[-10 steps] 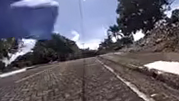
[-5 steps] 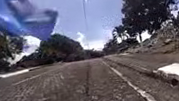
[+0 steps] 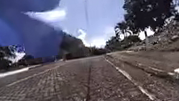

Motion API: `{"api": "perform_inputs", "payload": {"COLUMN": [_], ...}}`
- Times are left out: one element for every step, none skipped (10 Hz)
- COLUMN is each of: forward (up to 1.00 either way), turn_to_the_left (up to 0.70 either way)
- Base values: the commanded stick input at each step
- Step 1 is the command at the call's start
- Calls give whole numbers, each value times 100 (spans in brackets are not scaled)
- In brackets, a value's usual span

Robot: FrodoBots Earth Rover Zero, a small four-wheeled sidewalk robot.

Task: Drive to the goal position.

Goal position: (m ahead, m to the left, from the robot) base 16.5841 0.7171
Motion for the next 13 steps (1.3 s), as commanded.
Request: {"api": "perform_inputs", "payload": {"forward": [70,70,70,70,70,70,70,70,70,70,70,70,70], "turn_to_the_left": [0,0,0,0,0,0,0,0,0,0,0,0,0]}}
